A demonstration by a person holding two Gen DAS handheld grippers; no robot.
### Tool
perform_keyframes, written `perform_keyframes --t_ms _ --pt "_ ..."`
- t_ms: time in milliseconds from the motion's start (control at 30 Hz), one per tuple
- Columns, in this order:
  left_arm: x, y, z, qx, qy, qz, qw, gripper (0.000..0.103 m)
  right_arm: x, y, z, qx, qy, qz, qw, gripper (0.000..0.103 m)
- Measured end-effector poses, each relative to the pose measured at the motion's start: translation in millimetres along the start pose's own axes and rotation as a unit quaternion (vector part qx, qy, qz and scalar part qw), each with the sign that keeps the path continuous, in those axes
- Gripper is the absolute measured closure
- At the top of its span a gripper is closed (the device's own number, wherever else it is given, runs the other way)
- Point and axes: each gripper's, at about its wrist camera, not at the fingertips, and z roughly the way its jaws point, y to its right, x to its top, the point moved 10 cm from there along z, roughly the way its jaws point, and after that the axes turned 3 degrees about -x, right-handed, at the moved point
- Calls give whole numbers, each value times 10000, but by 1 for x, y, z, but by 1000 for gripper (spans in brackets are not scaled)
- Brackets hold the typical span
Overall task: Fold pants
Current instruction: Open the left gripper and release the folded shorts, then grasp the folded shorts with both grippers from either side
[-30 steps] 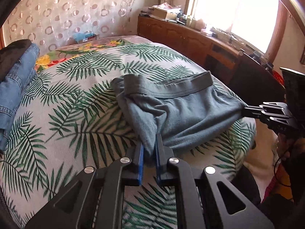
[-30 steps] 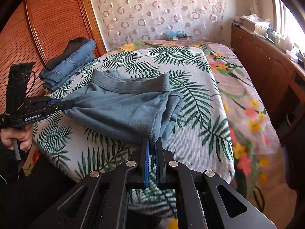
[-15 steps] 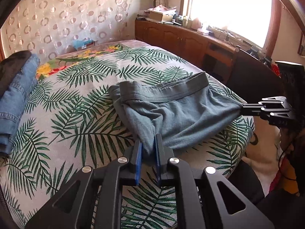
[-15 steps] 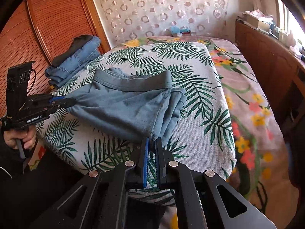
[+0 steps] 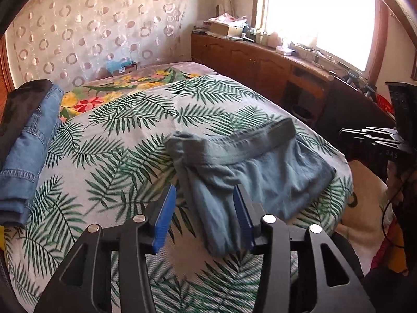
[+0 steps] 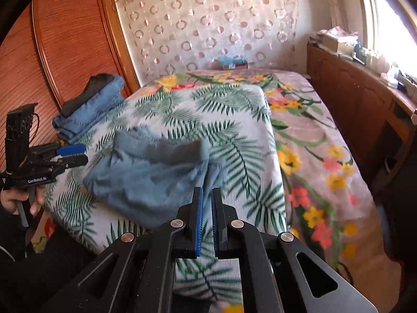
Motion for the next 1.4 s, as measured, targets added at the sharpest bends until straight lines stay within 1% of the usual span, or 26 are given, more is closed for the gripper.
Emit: perform_keyframes --t_ms 33,67,100,133,233,300,367,400,433,567,600,633,667,700,733,833,900,1100,1167,1200,1233,1267,1300,1333,1367,1400 --pt "4 -2 4 21 -5 22 10000 50 3 -2 4 -35 25 -20 10000 90" --pt "7 -3 7 19 -12 40 10000 44 6 -3 9 -85 32 -50 9999 88" --pt "11 -4 12 9 -11 48 10000 29 9 -2 14 -111 31 -72 9999 81" --pt "15 -7 16 10 4 37 10000 22 12 -4 21 -107 35 -84 9999 78" --pt "25 -13 29 34 -2 1 10000 22 20 -10 40 41 39 -116 9999 78" --pt "29 -17 38 56 -55 -30 10000 22 22 -14 54 46 -23 -160 9999 77" --pt "32 -19 47 -7 -102 -32 9999 22 25 -15 65 95 -88 -187 9997 78" --pt "32 -20 50 -24 -125 -31 9999 23 26 -15 70 125 -131 -187 9997 78" --pt "31 -21 54 -48 -174 -36 9998 29 26 -16 76 133 -172 -203 9996 78" --pt "31 -19 66 -209 -283 -70 9994 47 30 -9 91 51 -321 -326 9989 78" --pt "31 -19 70 -218 -329 -37 9992 54 31 -9 93 18 -328 -358 9988 78" --pt "31 -19 73 -245 -353 -15 9991 64 32 -9 94 54 -310 -395 9987 92" --pt "31 -17 74 -284 -356 -1 9990 70 35 -12 95 102 -285 -432 9986 96" --pt "31 -16 75 -333 -353 10 9988 76 38 -11 94 78 -222 -443 9987 96" --pt "33 -14 76 -337 -311 21 9989 79 40 -9 94 52 -180 -417 9990 96" --pt "46 -17 72 -300 -97 -35 9995 83 43 -5 100 -6 -170 -356 9992 96" --pt "52 -19 73 -300 -69 -88 9995 83 42 -3 107 -63 -225 -372 9990 96" --pt "52 -26 87 -143 -275 -55 9995 83 41 -4 111 -84 -345 -289 9990 96" --pt "50 -28 87 -80 -319 -107 9994 75 42 -4 106 -46 -347 -194 9992 94" --pt "50 -30 85 -18 -303 -125 9995 69 43 -2 102 -133 -332 -186 9992 88" --pt "50 -31 83 37 -279 -122 9995 58 43 -1 99 -216 -303 -188 9991 83" --pt "50 -33 79 133 -225 -119 9996 52 43 0 95 -261 -270 -184 9991 79" --pt "51 -35 77 181 -196 -115 9996 49 42 0 91 -264 -256 -164 9992 70" --pt "50 -36 73 233 -176 -114 9995 42 39 1 89 -285 -260 -147 9991 60" --pt "50 -38 71 233 -165 -123 9995 36 37 3 86 -346 -251 -108 9990 56" --pt "49 -39 68 211 -156 -149 9995 24 34 4 84 -354 -249 -58 9990 53"
